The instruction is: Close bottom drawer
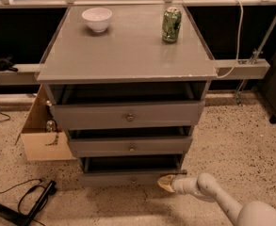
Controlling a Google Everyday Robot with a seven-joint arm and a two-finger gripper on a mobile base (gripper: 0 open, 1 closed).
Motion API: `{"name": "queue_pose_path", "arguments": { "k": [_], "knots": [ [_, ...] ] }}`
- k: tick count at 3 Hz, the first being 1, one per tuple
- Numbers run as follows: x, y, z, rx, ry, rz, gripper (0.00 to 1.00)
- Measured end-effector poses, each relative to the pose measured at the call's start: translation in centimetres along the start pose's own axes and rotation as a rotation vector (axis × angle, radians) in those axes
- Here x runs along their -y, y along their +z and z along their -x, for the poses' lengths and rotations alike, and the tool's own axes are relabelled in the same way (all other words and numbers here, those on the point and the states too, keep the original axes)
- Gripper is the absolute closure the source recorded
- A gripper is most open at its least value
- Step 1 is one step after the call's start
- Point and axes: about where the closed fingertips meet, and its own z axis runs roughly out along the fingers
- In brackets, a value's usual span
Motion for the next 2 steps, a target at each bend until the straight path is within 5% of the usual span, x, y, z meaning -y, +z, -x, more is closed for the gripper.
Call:
{"name": "queue_pose_path", "arguments": {
  "k": [2],
  "knots": [
    [-0.01,0.01,0.00,0.000,0.000,0.000,0.40]
  ]
}}
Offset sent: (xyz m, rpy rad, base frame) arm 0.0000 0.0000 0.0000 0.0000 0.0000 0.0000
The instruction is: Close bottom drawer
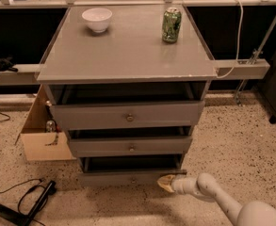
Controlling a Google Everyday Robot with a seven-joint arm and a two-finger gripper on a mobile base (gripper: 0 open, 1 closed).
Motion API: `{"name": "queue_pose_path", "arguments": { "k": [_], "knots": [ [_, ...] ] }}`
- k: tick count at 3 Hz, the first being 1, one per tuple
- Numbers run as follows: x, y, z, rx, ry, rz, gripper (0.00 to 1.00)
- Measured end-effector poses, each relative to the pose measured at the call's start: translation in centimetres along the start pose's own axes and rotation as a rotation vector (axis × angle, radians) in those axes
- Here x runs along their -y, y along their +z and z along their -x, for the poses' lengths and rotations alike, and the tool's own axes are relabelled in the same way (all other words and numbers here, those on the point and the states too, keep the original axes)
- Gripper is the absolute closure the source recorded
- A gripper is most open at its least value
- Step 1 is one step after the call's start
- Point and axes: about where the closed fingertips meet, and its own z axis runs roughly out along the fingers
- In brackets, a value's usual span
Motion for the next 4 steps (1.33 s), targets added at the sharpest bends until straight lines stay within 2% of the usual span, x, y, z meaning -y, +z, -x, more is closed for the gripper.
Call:
{"name": "queue_pose_path", "arguments": {
  "k": [1,2,3,4],
  "knots": [
    [0.00,0.00,0.00,0.000,0.000,0.000,0.17],
    [-0.01,0.01,0.00,0.000,0.000,0.000,0.00],
    [-0.01,0.01,0.00,0.000,0.000,0.000,0.00],
    [-0.01,0.01,0.00,0.000,0.000,0.000,0.16]
  ]
}}
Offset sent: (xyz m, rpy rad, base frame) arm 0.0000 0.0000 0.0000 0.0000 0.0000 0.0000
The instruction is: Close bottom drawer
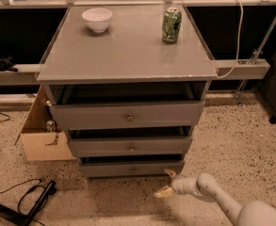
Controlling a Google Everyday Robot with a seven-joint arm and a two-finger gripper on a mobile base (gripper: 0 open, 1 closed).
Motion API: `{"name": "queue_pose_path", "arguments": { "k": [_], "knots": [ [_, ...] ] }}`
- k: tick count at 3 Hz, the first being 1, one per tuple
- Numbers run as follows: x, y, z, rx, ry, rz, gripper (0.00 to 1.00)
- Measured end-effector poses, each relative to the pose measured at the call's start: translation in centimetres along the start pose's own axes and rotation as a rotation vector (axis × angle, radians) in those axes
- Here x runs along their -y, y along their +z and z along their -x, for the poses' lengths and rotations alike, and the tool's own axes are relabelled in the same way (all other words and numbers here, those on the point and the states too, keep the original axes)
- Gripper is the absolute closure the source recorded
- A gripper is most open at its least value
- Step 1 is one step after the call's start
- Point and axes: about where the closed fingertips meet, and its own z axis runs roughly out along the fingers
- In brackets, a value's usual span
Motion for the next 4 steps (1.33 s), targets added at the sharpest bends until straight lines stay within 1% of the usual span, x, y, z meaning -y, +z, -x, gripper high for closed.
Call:
{"name": "queue_pose_path", "arguments": {
  "k": [1,2,3,4],
  "knots": [
    [-0.1,0.4,0.2,0.004,-0.002,0.008,0.39],
    [1.2,1.6,1.2,0.017,-0.033,0.022,0.63],
    [3.9,3.5,3.8,0.076,-0.117,0.037,0.85],
    [6.9,3.8,5.3,0.104,-0.154,-0.005,1.00]
  ]
}}
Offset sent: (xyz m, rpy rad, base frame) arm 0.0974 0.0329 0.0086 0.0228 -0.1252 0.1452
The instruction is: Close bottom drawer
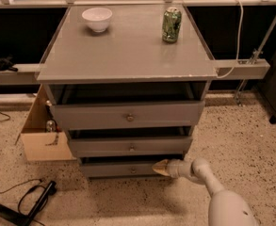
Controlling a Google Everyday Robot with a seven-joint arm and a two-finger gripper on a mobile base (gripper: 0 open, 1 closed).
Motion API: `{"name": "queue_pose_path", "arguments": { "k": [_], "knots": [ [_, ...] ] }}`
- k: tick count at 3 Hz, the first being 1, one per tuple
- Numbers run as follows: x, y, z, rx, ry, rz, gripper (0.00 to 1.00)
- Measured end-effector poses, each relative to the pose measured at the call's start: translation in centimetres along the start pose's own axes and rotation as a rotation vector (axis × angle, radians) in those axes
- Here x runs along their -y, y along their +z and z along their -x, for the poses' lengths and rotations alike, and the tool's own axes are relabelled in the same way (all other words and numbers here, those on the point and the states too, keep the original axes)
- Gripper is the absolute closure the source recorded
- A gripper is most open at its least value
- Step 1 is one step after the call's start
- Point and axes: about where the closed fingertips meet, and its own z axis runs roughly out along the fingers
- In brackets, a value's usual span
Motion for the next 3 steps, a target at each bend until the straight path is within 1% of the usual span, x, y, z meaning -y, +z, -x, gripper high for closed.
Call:
{"name": "queue_pose_path", "arguments": {
  "k": [1,2,3],
  "knots": [
    [-0.7,-0.5,-0.2,-0.003,-0.001,0.001,1.00],
    [-2.2,-1.7,-0.4,-0.018,-0.005,0.008,1.00],
    [-4.7,-7.1,0.3,-0.084,-0.056,0.102,1.00]
  ]
}}
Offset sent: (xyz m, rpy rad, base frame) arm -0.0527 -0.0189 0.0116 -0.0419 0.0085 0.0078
